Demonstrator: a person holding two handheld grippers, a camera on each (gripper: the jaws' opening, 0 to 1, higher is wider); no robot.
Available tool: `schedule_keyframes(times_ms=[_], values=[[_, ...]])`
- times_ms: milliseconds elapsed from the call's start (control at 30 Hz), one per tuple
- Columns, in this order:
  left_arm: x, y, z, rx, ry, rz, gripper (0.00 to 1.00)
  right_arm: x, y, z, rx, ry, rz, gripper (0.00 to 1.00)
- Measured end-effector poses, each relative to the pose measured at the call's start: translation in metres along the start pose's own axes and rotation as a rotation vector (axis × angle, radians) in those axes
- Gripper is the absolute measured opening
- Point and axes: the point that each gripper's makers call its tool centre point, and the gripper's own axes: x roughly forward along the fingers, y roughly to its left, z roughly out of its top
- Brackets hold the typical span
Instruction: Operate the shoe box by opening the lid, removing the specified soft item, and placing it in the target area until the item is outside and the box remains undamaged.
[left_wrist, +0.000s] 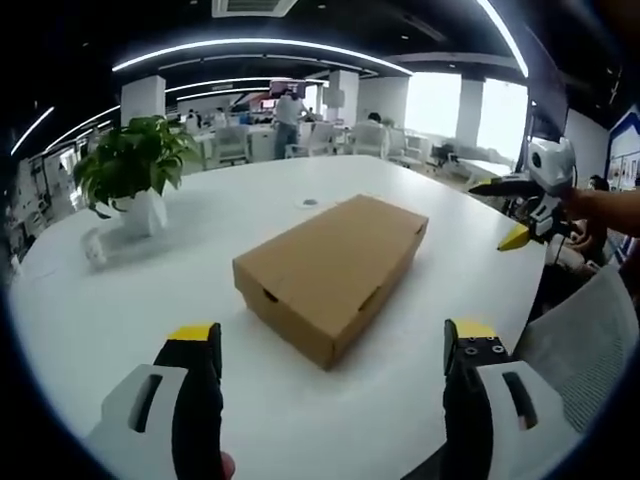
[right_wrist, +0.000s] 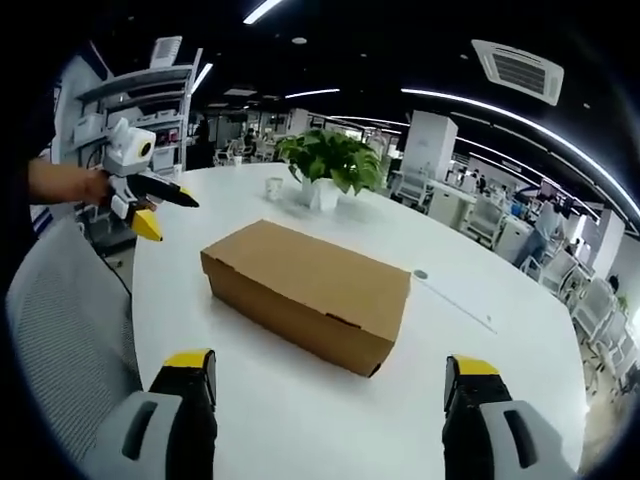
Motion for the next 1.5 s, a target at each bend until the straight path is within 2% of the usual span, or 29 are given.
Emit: schedule_keyframes(times_ms=[667,1167,1500], values=[[0.02,-0.004,0.001,-0.008,0.009,0.011,0.86,0.035,-0.013,-0.007,-0.025,0.039,0.063,0.9],[0.036,-0.009,-0.007,-0.025,0.04,0.021,0.84,0.056,-0.024,-0.016,-0.033,0.069,0.1,0.86],[0.049,-0.01,-0.01,-0.041,0.056,0.028,0.82,0.073,-0.027,-0.014,-0.027,0.075,0.131,0.82]])
